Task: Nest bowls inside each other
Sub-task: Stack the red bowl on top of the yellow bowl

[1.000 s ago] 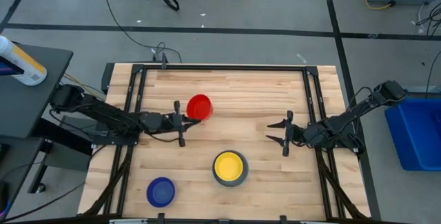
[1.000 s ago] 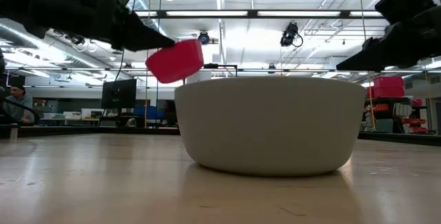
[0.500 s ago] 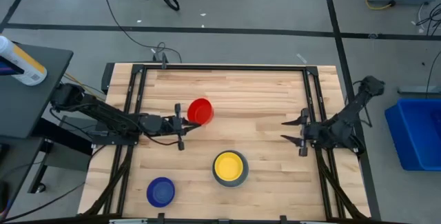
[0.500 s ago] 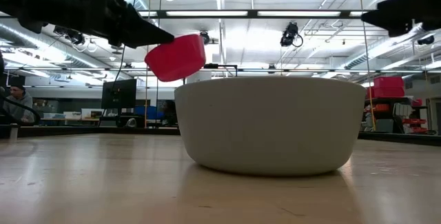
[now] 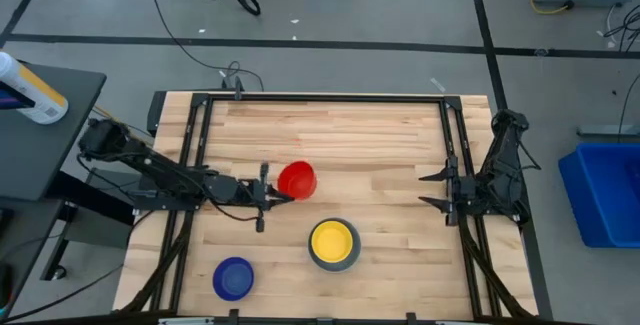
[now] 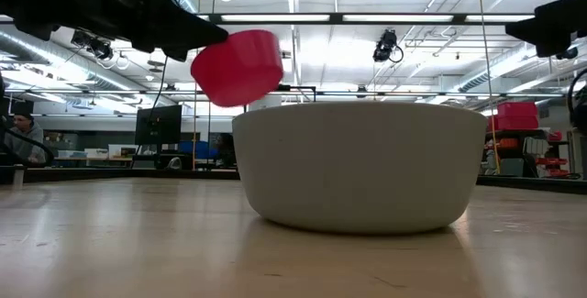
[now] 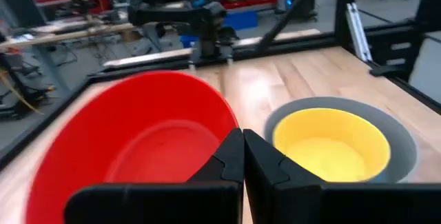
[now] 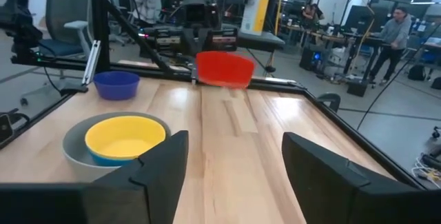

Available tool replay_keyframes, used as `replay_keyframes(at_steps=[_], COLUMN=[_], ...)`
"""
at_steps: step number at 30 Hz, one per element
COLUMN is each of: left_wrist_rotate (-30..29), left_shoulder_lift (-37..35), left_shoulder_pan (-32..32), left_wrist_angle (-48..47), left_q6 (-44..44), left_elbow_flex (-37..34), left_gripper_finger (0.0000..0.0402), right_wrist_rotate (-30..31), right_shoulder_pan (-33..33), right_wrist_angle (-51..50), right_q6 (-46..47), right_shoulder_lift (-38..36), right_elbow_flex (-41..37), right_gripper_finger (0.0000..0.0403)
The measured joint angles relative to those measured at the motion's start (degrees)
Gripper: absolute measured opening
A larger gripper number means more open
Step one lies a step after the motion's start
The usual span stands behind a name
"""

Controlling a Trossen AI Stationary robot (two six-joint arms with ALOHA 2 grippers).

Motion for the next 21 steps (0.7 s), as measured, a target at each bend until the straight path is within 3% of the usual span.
replay_keyframes(at_steps=[10,14,21], left_wrist_rotate=[0.66,0.42,5.04], left_shoulder_lift=[22.70,25.74,26.33], left_shoulder_pan=[-5.09,-6.83,-8.69], left_wrist_angle=[1.10,3.71,7.96], left_q6=[6.15,7.88,4.40], left_elbow_flex=[18.78,22.30,22.78], left_gripper_finger=[0.0000,0.0000,0.0000], right_wrist_rotate=[0.24,0.24,0.03], right_shoulder_pan=[1.14,1.14,1.14], right_wrist_angle=[-0.63,-1.98,-3.09], right_q6=[1.65,3.79,6.31], right_shoulder_lift=[0.00,0.00,0.00], right_elbow_flex=[0.00,0.00,0.00], right_gripper_finger=[0.0261,0.0265,0.0260])
